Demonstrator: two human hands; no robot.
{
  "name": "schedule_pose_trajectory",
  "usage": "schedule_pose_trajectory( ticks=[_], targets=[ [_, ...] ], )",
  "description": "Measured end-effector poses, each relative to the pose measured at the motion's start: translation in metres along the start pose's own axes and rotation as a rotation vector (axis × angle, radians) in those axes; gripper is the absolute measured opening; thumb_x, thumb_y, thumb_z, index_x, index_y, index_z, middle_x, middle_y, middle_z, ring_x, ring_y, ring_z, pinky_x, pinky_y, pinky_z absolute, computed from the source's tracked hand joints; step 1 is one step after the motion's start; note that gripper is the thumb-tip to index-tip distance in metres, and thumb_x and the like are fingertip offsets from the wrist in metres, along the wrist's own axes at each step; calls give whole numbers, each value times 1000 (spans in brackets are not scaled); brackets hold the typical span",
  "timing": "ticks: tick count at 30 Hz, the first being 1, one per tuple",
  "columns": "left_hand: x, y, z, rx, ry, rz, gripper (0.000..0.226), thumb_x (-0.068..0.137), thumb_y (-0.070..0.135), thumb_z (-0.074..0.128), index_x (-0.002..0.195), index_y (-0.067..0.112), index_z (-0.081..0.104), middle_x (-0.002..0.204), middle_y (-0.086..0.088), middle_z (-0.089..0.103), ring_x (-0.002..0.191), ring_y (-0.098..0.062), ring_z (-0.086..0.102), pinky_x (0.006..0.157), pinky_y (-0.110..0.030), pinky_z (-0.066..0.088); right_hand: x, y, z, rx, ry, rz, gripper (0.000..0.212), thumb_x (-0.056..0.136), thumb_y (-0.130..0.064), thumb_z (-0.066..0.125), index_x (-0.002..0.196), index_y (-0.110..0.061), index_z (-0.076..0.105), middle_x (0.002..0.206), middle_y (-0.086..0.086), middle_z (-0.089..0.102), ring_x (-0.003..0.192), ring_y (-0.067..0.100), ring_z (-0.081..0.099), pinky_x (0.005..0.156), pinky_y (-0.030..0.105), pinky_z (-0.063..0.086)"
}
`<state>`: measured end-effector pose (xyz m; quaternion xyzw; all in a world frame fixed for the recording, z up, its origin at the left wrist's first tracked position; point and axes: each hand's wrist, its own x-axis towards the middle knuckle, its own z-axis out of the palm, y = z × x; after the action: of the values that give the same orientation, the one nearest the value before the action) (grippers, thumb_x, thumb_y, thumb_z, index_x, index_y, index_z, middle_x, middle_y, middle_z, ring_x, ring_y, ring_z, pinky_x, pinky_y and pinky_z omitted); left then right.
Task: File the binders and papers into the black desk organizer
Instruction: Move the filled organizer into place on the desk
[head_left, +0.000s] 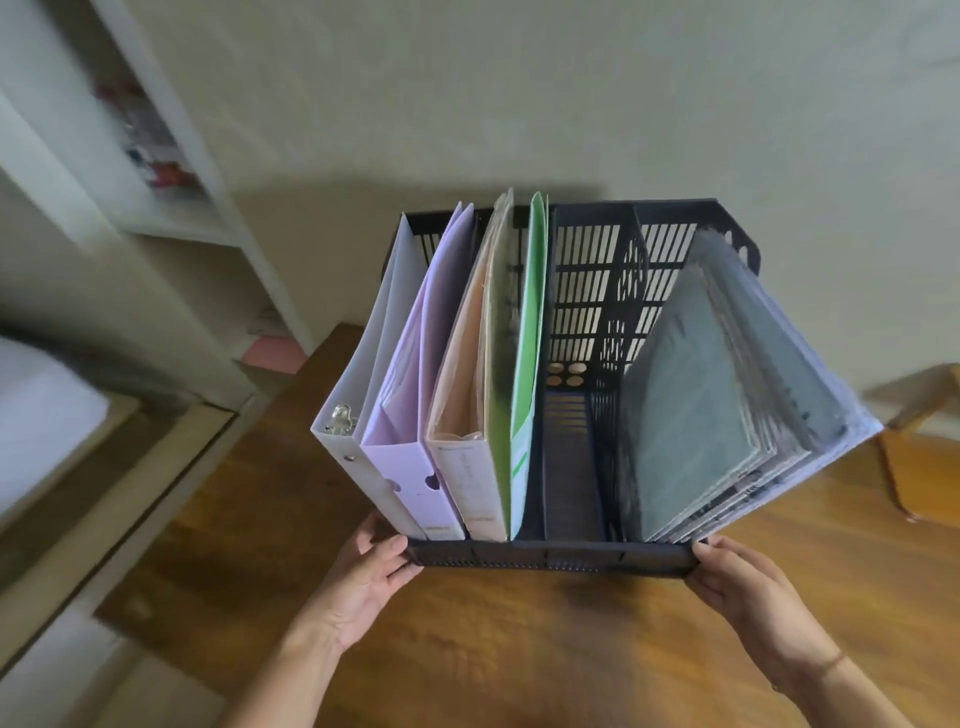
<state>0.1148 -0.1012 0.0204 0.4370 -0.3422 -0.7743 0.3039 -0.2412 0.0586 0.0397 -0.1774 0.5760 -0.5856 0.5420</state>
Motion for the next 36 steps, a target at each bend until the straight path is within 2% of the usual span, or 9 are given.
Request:
schedule_pose_trajectory(
  ticks=[4,8,12,18,20,25,30,34,36],
  targets=[
    [-30,23,-40,-8,34,67,94,50,36,95,133,24,52,131,-17,60,125,-32,56,107,-52,42,14,-3,53,-37,-84,4,59,46,-43,86,86,-13,57,80,5,64,77,13,65,87,28,52],
    [-51,46,-95,-26,111,114,91,50,35,95,130,19,55,129,-19,61,124,-33,57,107,-52,42,30,10,118,-73,-146,37,12,81,-16,62,86,-8,57,86,12,62,83,19,62,93,33,49],
    [-62,72,-168,8,164,137,94,49,40,94,130,15,54,127,-17,63,123,-32,57,109,-52,38,45,30,195,-113,-202,67,39,57,-24,75,85,-6,56,74,5,62,75,16,60,90,35,47],
    [-71,99,-259,59,280,149,110,32,54,94,126,18,50,128,-4,58,121,-15,56,111,-37,36,66,68,293,-152,-259,110,38,62,-19,72,93,1,62,84,9,66,83,14,64,90,32,52],
    [-72,104,-278,82,284,159,104,32,55,93,120,16,55,119,-6,66,116,-16,60,103,-31,45,72,80,311,-164,-263,120,44,59,-24,74,93,1,63,83,7,67,84,14,65,87,28,52],
    [-74,105,-302,157,217,162,59,51,45,89,107,35,73,116,3,71,112,-10,64,91,-24,54,86,102,332,-148,-253,157,11,81,-12,62,86,-2,63,88,13,64,77,12,65,80,24,54],
    [-71,100,-325,191,184,98,64,66,40,81,124,17,64,128,-5,65,124,-21,58,107,-39,45,91,113,333,-174,-209,195,81,26,-44,92,88,-3,62,78,10,65,70,14,65,66,22,56],
    [-70,96,-339,329,140,47,51,81,35,72,129,20,61,133,-4,62,127,-21,54,111,-49,39,89,116,336,-147,-197,185,45,77,-14,66,110,15,54,75,6,69,68,13,67,65,22,56],
    [-70,90,-342,346,128,38,57,82,29,73,135,20,55,136,-3,60,128,-20,54,109,-47,41,86,114,337,-187,-206,182,55,71,-25,75,107,14,58,80,9,69,76,17,67,75,26,55]
  ],
)
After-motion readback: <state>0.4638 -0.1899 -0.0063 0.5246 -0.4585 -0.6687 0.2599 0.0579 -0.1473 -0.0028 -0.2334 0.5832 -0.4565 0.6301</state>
